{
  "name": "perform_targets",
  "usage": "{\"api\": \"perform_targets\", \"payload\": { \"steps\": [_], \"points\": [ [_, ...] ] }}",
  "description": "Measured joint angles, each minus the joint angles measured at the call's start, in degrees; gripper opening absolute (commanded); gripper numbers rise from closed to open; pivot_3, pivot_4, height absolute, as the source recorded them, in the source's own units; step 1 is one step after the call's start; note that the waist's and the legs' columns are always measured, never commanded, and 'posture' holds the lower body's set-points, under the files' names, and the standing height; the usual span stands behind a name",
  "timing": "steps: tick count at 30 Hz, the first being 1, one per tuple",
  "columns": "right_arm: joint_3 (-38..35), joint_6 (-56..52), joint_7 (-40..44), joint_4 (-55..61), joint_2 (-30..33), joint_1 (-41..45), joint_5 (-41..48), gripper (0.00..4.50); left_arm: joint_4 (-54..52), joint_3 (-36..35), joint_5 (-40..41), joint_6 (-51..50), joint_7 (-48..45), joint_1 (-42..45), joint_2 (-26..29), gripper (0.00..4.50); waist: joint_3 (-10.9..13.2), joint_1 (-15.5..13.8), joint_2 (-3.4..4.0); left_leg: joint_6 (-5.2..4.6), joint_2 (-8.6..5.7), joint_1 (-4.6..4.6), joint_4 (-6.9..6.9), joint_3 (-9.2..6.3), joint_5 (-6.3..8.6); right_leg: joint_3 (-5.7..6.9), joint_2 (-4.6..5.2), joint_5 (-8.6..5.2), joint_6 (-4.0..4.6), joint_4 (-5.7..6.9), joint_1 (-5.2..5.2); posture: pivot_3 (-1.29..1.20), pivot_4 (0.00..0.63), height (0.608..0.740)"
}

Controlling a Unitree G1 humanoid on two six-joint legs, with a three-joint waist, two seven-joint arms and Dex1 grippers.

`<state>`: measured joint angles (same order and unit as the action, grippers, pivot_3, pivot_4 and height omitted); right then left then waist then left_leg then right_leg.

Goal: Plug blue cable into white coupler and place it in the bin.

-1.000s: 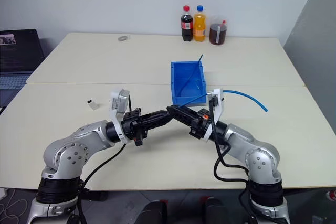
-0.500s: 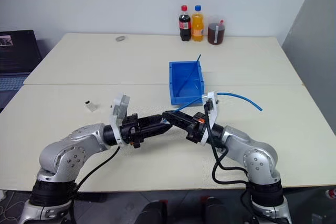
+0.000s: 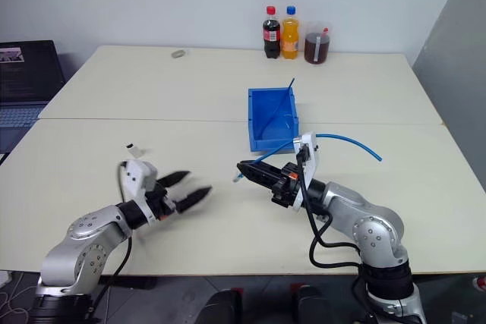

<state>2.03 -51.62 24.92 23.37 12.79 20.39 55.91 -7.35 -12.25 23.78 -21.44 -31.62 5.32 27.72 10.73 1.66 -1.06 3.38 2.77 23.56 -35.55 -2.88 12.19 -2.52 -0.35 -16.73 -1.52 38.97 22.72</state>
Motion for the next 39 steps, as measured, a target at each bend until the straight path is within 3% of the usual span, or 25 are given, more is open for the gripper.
{"api": "perform_targets", "payload": {
  "steps": [7, 15, 24, 39],
  "points": [
    [0.9, 0.4, 1.2, -1.4, 0.0, 0.8, -1.2, 0.10, 3.3, -3.0, -6.7, 0.3, 18.2, 3.2, -7.9, 4.50, 0.0, 0.0, -0.01, 0.00, -0.01, 0.08, -0.12, -0.03, 0.00, 0.04, -0.01, 0.03, -0.05, 0.02, 0.00, 0.00, 0.150, 0.740],
    [1.4, 1.2, 1.4, -1.8, 0.0, 1.1, -3.0, 0.10, 9.7, -6.5, -11.4, -3.3, 34.7, 9.7, -11.4, 4.50, 0.0, 0.0, -0.04, 0.00, -0.03, 0.20, -0.28, -0.08, 0.00, 0.09, -0.01, 0.09, -0.14, 0.04, 0.02, 0.00, 0.150, 0.740],
    [1.2, 1.2, 1.2, -1.7, 0.2, 1.1, -3.1, 0.10, 17.3, -9.6, -11.5, -10.6, 40.1, 19.2, -10.4, 4.50, 0.0, 0.0, -0.07, 0.01, -0.06, 0.23, -0.32, -0.10, 0.00, 0.11, -0.01, 0.11, -0.16, 0.04, 0.02, 0.00, 0.150, 0.740],
    [1.1, 1.2, 1.1, -1.7, 0.2, 1.1, -3.1, 0.09, 32.9, -10.6, -12.8, -9.0, 43.6, 30.6, -8.8, 4.50, 0.0, 0.0, -0.09, 0.02, -0.07, 0.24, -0.32, -0.10, -0.01, 0.11, 0.00, 0.26, 0.06, 0.04, 0.03, 0.00, 0.150, 0.740]
  ]
}}
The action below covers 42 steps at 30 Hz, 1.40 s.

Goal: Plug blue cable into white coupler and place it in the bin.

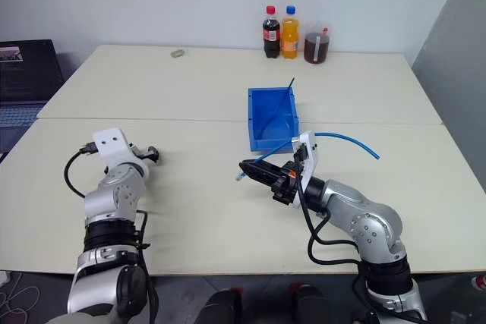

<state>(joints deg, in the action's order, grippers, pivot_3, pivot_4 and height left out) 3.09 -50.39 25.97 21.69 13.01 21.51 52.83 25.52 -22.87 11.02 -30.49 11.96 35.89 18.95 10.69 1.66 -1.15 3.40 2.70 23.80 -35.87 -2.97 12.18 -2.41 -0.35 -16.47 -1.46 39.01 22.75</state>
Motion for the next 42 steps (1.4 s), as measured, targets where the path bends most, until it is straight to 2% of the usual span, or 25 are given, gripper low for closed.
{"api": "perform_targets", "payload": {
  "steps": [11, 15, 29, 33, 36, 38, 42],
  "points": [
    [0.0, 0.0, 0.0, 0.0, 0.1, 0.0, 0.0, 0.09, 6.9, 0.1, -1.1, 3.8, -0.1, 3.4, 1.1, 4.50, 0.0, 0.0, 0.00, 0.00, 0.00, 0.00, -0.01, 0.00, 0.00, 0.00, 0.00, 0.01, 0.01, 0.00, 0.00, 0.00, 0.150, 0.740],
    [0.1, 0.0, 0.0, 0.0, 0.2, 0.0, 0.0, 0.09, 9.4, 0.1, -1.3, 4.9, -0.1, 4.7, 1.5, 3.86, 0.0, 0.0, 0.00, 0.00, 0.00, 0.00, -0.01, 0.00, 0.00, 0.01, 0.00, 0.02, 0.01, 0.01, 0.00, 0.00, 0.150, 0.740],
    [0.3, 0.0, 0.0, 0.0, 0.3, -0.1, -0.2, 0.09, 13.8, 0.2, -1.3, 8.3, -0.4, 6.0, 2.3, 0.87, 0.0, 0.1, 0.00, 0.01, 0.00, 0.00, -0.01, 0.01, 0.00, 0.00, 0.00, 0.03, 0.03, 0.02, 0.01, 0.00, 0.150, 0.740],
    [0.3, 0.0, 0.0, 0.0, 0.3, -0.1, -0.4, 0.09, 13.9, 0.2, -1.2, 8.8, -1.2, 5.7, 2.5, 0.81, 0.0, 0.2, 0.00, 0.01, 0.00, -0.01, 0.00, 0.02, 0.00, -0.01, 0.00, 0.03, 0.03, 0.02, 0.01, 0.00, 0.150, 0.740],
    [0.3, 0.1, 0.0, 0.6, 0.4, -0.3, -0.9, 0.09, 11.6, 1.3, -0.6, 8.8, -6.4, 3.5, 3.5, 0.81, 0.0, 0.2, 0.00, 0.01, 0.00, -0.01, 0.01, 0.03, -0.01, -0.01, 0.00, 0.03, 0.03, 0.02, 0.02, 0.00, 0.150, 0.740],
    [0.3, 0.3, 0.0, 1.1, 1.1, -0.6, -1.4, 0.09, 8.5, 2.9, 0.4, 7.7, -12.2, 1.4, 3.8, 0.81, 0.0, 0.1, 0.00, 0.02, -0.01, 0.00, 0.00, 0.04, -0.01, -0.01, 0.02, 0.03, 0.04, 0.02, 0.02, 0.00, 0.150, 0.740],
    [0.6, 0.8, 1.2, 4.4, 5.0, -1.3, -2.8, 0.09, -2.6, 11.0, 3.3, 2.4, -29.0, -4.4, 6.4, 0.81, 0.0, -0.3, 0.00, 0.04, -0.11, 0.06, -0.03, 0.03, -0.02, 0.03, 0.16, 0.03, 0.03, 0.00, 0.00, 0.00, 0.150, 0.740]
  ]
}}
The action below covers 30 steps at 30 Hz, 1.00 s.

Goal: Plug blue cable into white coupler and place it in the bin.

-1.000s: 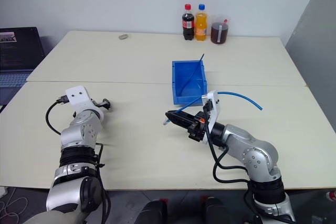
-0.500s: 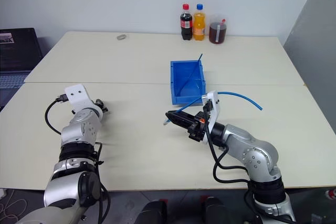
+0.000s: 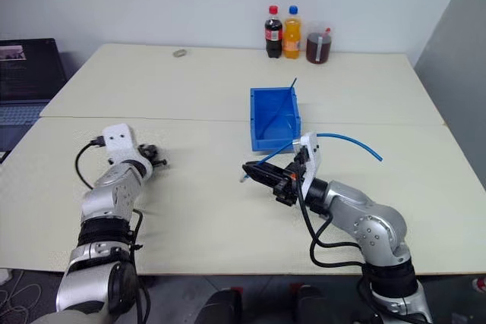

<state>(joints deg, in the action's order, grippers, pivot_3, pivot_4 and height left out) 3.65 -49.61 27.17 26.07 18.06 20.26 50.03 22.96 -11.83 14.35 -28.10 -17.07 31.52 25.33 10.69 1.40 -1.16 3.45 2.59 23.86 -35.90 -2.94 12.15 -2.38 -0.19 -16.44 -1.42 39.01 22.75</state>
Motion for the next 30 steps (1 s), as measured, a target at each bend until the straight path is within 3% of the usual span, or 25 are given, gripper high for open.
{"api": "perform_targets", "payload": {
  "steps": [6, 10, 15, 22, 30],
  "points": [
    [1.4, 1.9, 3.4, 4.8, 6.8, -3.0, -4.2, 0.09, -16.0, 18.3, 1.4, -0.3, -29.4, -4.0, 8.4, 0.81, 0.0, 0.3, 0.00, -0.01, 0.03, -0.05, 0.02, 0.02, 0.00, -0.04, -0.07, -0.01, 0.00, 0.03, 0.02, 0.00, 0.150, 0.740],
    [4.3, 4.9, 7.0, 6.4, 11.6, -4.5, -9.0, 0.09, -17.1, 26.2, 0.6, 5.9, -46.5, -3.1, 13.2, 0.81, 0.0, 0.7, 0.01, -0.03, 0.11, -0.08, 0.04, 0.02, 0.01, -0.10, -0.20, -0.17, -0.21, 0.04, 0.08, 0.00, 0.150, 0.740],
    [6.8, 9.3, 10.2, 6.3, 13.3, -4.8, -13.6, 0.09, -13.6, 33.4, -4.6, 16.0, -58.6, -0.3, 15.1, 0.81, 0.0, 0.5, 0.01, -0.03, 0.11, -0.01, 0.01, 0.05, 0.01, -0.12, -0.21, -0.18, -0.23, 0.03, 0.13, 0.00, 0.150, 0.740],
    [12.2, 16.6, 14.8, 2.0, 13.9, -2.4, -22.3, 0.09, -6.5, 35.0, -8.1, 25.3, -63.0, 3.3, 13.2, 0.81, 0.0, 0.4, 0.01, -0.04, 0.11, 0.00, -0.06, 0.05, 0.01, -0.11, -0.21, -0.18, -0.25, 0.05, 0.11, 0.00, 0.150, 0.740],
    [21.3, 25.9, 16.4, -12.0, 2.6, 6.4, -32.7, 0.09, -3.1, 34.9, -9.0, 28.6, -64.8, 4.2, 11.4, 0.81, -0.1, 0.2, 0.06, -0.05, 0.11, -0.05, -0.13, 0.02, 0.00, -0.09, -0.21, -0.16, -0.27, 0.08, 0.01, 0.00, 0.150, 0.740]
  ]
}}
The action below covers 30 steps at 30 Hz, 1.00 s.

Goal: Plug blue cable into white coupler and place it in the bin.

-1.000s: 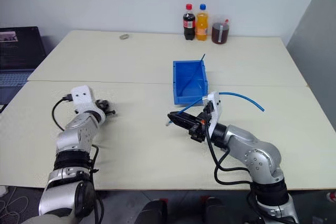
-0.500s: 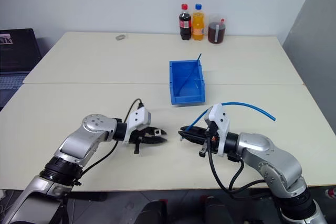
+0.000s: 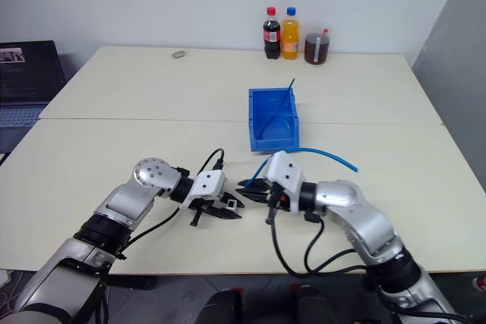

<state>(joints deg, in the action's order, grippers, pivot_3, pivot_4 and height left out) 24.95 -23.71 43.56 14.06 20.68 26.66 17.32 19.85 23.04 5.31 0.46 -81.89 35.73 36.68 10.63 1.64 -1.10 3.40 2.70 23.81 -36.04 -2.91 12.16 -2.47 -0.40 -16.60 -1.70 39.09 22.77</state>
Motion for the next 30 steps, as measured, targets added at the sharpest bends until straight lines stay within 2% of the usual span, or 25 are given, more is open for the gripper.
{"api": "perform_targets", "payload": {
  "steps": [8, 30],
  "points": [
    [2.2, 4.0, 0.8, -5.4, -3.3, 1.0, -5.0, 0.09, 0.0, -0.4, -0.1, -0.6, -0.2, -0.1, -0.1, 0.81, 0.0, 0.0, 0.01, 0.00, 0.01, -0.04, -0.01, -0.02, 0.00, 0.01, 0.00, 0.02, 0.03, 0.04, -0.02, 0.00, 0.150, 0.740],
    [3.1, 6.7, 4.9, -9.9, -3.5, 1.8, -9.8, 0.09, 0.0, -0.9, -0.4, -1.3, -0.2, -0.2, -0.2, 0.81, 0.0, 0.1, 0.01, 0.00, 0.01, -0.18, -0.01, -0.01, 0.00, -0.01, 0.00, 0.13, 0.22, 0.07, -0.13, 0.00, 0.150, 0.740]
  ]
}}
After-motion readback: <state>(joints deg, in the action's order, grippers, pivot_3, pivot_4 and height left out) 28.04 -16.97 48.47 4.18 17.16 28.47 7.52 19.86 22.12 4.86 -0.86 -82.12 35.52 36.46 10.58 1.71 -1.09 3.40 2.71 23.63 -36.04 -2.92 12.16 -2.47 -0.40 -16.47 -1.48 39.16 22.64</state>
